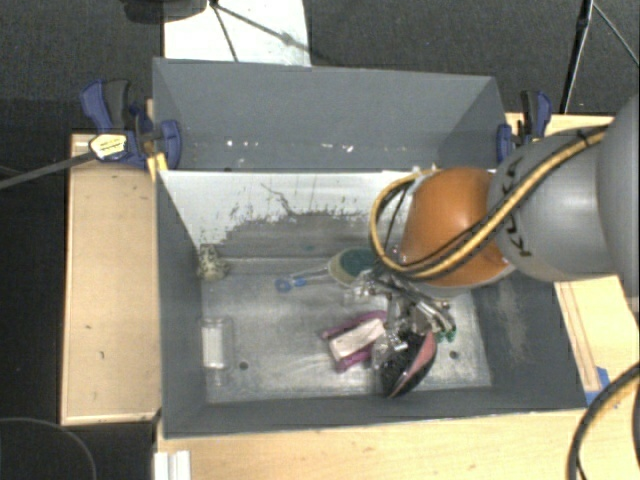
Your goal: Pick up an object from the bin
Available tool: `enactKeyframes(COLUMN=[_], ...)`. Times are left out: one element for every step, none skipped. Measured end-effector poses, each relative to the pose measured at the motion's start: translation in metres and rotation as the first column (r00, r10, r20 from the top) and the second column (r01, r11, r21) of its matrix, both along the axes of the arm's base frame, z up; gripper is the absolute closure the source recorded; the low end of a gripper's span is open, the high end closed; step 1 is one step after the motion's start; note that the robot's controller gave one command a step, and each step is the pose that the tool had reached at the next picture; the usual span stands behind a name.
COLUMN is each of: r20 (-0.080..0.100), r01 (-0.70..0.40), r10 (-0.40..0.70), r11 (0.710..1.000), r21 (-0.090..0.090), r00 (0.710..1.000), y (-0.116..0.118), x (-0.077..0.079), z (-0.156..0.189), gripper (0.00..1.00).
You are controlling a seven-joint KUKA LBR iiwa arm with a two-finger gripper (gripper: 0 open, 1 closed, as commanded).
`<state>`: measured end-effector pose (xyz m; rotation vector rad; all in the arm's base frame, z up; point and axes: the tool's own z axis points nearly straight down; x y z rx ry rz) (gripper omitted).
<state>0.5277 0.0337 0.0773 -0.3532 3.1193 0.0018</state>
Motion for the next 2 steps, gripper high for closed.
enactKeyframes(r20=[0.002,0.006], r01=[0.004,0.011], r10=[-0.004,-0.011], r11=[1.0,1.0], r21=[0.0,-0.002], r00=[1.0,1.0], y=[0.0,-0.04], x=[0.001,-0.015], z=[0.002,0.115], gripper=[1.0,1.0])
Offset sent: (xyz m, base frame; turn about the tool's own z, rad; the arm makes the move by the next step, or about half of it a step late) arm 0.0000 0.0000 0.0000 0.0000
